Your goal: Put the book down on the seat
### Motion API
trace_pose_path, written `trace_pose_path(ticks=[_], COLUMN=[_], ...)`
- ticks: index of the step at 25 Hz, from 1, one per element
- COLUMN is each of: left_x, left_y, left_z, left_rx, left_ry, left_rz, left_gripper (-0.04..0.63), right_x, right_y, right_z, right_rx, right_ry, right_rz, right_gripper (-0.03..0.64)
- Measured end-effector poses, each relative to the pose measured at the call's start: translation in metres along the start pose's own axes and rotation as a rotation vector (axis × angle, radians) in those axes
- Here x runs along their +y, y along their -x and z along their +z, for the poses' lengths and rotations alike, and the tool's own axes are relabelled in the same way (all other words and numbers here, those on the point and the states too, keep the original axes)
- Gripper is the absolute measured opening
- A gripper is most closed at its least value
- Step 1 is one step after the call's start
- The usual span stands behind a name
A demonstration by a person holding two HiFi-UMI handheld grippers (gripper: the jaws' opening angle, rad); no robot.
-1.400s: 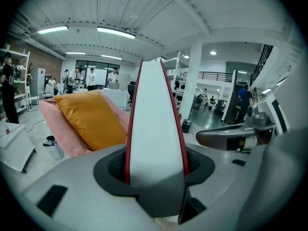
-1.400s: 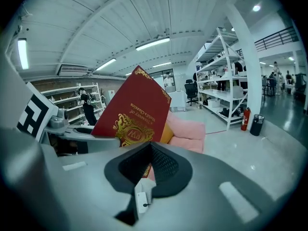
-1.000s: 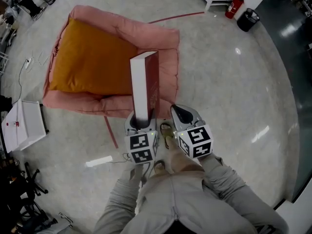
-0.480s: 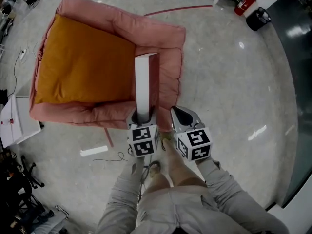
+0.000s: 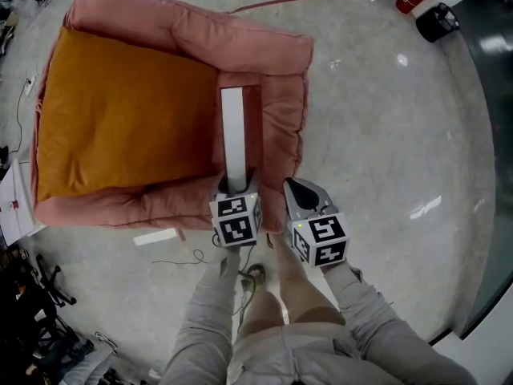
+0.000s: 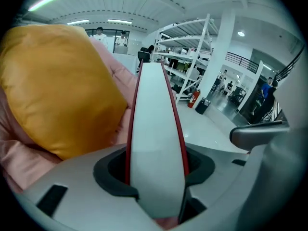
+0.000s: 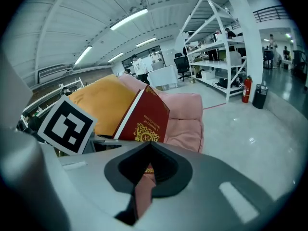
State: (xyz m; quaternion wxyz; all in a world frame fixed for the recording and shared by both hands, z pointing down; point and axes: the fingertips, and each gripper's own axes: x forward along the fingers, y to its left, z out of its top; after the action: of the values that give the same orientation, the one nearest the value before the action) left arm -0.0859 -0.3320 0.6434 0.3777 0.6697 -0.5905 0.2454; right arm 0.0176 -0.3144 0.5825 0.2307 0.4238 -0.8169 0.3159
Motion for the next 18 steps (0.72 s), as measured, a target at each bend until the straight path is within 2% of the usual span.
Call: trace_pose_path(ticks=[5, 18], left_x=[0.005, 0.003], left_y=[-0.039, -0.110], left_z=[-0.002, -0.015], left_rx=[0.036, 0.123], left_ry=[0.028, 0.024], left_rz=[-0.013, -0.059], left_gripper=[0.239, 0.240], right_x=[-0.011, -0.025], right_y=[-0.028, -0.056], right_z=[-0.004, -0.023], right_rx=[0.023, 0.071], right_ry=[0.001, -0.028], right_rz=[-0.001, -0.010], right_gripper=[0.000, 0.000])
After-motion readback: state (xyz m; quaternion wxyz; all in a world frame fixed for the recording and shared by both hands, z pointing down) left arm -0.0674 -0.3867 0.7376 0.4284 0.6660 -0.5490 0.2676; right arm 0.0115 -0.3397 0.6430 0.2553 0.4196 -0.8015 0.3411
